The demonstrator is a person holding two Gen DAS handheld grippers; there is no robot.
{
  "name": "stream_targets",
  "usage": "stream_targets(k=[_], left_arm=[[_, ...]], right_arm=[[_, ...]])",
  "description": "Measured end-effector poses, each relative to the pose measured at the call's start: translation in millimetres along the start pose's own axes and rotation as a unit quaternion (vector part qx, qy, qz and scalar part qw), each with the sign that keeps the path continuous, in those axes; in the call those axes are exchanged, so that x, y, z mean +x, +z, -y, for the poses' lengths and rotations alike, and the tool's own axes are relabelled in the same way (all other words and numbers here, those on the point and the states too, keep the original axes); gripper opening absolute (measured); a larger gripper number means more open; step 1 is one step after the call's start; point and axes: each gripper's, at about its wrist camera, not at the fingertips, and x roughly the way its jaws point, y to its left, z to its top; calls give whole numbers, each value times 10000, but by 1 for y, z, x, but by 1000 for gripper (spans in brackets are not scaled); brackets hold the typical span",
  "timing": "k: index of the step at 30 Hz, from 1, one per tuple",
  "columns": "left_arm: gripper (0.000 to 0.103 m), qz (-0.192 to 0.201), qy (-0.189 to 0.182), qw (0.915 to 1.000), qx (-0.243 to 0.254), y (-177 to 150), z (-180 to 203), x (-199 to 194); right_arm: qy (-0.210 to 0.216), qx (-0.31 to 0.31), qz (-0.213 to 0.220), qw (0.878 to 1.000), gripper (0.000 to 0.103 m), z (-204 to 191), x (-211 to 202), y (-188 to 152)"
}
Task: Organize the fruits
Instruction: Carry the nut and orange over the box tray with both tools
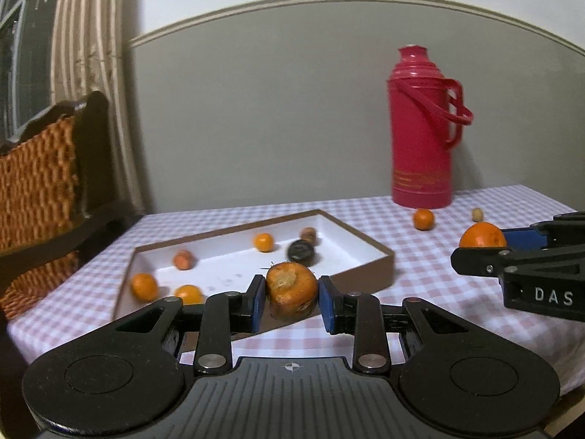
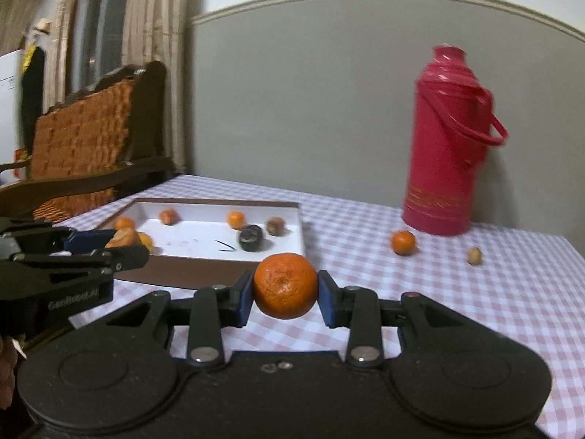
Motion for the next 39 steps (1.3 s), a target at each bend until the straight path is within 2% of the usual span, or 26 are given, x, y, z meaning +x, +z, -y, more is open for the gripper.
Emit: stream_targets(k=[9, 18, 28, 39], left_arm=[[31, -5, 338, 9993, -168, -4, -33, -1], [31, 42, 530, 9980, -329, -5, -59, 0], [31, 134, 737, 9953, -606, -2, -78, 11], [31, 217, 845, 9935, -732, 7, -86, 38]], right_arm=[[443, -315, 136, 9984, 28, -36, 10, 11], [700, -533, 313, 9956, 28, -65, 18, 25], [684, -630, 418, 9948, 27, -79, 34, 38], [601, -571, 478, 9954, 28, -69, 64, 51]])
